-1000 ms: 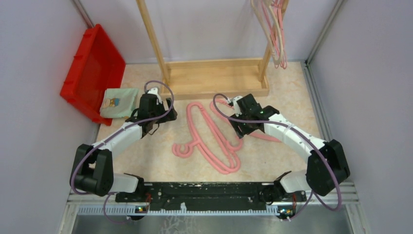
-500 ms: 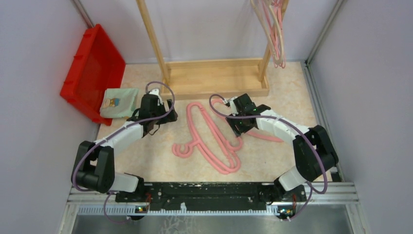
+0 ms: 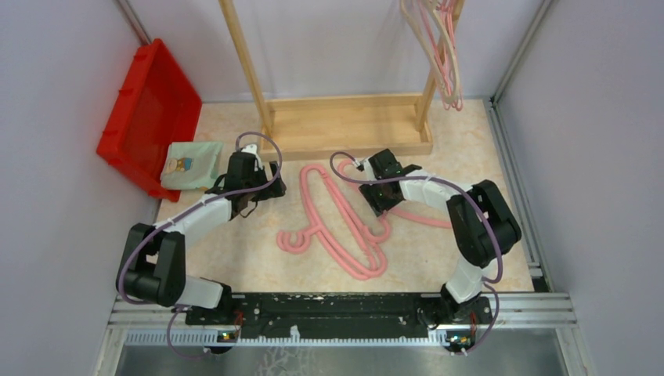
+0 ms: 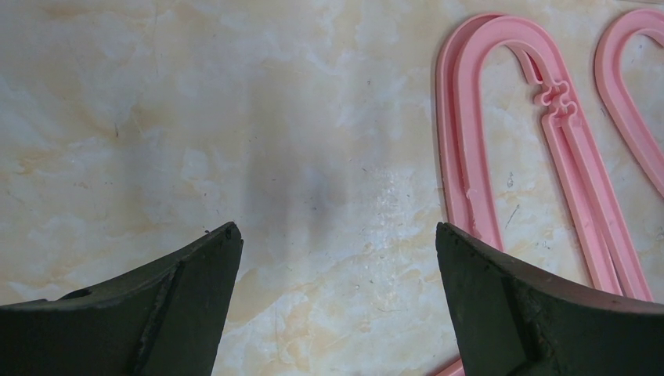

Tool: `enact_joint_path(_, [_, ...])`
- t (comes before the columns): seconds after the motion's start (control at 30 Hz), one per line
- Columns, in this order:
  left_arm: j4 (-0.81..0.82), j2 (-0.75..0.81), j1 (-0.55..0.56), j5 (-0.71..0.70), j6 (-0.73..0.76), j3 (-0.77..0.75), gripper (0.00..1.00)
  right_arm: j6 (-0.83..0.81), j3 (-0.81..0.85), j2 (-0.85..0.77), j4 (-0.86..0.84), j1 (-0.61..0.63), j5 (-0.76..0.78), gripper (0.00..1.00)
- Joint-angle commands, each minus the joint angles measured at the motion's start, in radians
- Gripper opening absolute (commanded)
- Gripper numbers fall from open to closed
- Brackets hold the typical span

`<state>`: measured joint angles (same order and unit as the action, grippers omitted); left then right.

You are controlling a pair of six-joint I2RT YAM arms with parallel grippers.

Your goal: Organize the hangers

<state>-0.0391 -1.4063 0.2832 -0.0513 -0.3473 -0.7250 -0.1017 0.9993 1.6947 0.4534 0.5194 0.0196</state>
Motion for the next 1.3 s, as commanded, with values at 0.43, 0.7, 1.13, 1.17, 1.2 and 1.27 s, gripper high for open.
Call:
enact_joint_path(0.43, [0.008, -0.008, -0.005, 0.001, 0.008, -0.018, 0.98, 0.06, 0.15, -0.073, -0.003, -0.006, -0.099, 0.03])
enact_joint_path(0.7, [0.001, 0.012, -0.004, -0.006, 0.003, -0.006, 0.98, 0.097, 0.349, -0.008, 0.044, 0.08, -0.17, 0.04])
enact_joint_path(1.13, [-0.009, 0.054, -0.006, -0.024, 0.011, 0.022, 0.99, 0.17, 0.439, 0.253, -0.001, 0.154, -0.246, 0.1])
enact_joint_path(1.17, [-0.008, 0.055, -0.006, -0.023, 0.01, 0.025, 0.98, 0.172, 0.439, 0.252, 0.005, 0.154, -0.236, 0.13])
enact_joint_path(1.2, [-0.007, 0.054, -0.006, -0.022, 0.01, 0.026, 0.99, 0.17, 0.436, 0.243, 0.01, 0.154, -0.229, 0.16])
enact_joint_path(1.27, [-0.003, 0.052, -0.006, -0.02, 0.008, 0.026, 0.98, 0.165, 0.421, 0.214, 0.011, 0.154, -0.214, 0.24])
